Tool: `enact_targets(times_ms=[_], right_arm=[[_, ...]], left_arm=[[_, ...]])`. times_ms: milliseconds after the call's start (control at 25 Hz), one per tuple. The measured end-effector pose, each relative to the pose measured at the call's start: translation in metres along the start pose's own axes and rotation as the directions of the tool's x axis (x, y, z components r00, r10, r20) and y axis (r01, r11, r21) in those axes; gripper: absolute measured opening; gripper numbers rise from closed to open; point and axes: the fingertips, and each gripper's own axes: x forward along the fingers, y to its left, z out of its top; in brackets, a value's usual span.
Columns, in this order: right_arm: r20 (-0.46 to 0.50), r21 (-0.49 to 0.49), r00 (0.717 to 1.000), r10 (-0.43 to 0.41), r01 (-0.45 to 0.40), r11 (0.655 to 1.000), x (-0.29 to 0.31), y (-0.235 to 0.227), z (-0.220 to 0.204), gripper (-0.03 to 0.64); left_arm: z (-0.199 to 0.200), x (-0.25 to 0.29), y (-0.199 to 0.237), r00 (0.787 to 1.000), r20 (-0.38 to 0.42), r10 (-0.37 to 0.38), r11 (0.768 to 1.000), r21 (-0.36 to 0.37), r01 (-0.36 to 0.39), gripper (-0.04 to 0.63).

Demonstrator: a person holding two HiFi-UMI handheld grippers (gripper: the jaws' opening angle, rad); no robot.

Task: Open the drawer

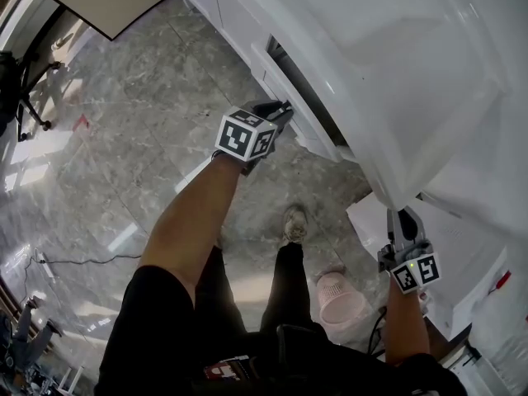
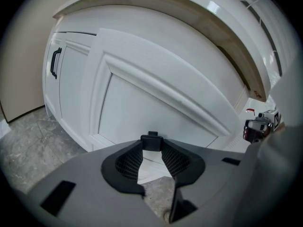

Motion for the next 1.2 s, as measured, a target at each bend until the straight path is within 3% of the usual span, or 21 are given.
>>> enact_targets(times_ms=[1200], right_arm=[[-0.008, -0.050, 0.998, 0.055, -0.055, 0.997, 0.012, 0.054, 0.000, -0.006]], left_arm=[[-0.048, -0.067, 0.011, 0.999, -0.024, 0.023, 1.000, -0.012, -0.023, 0.124]])
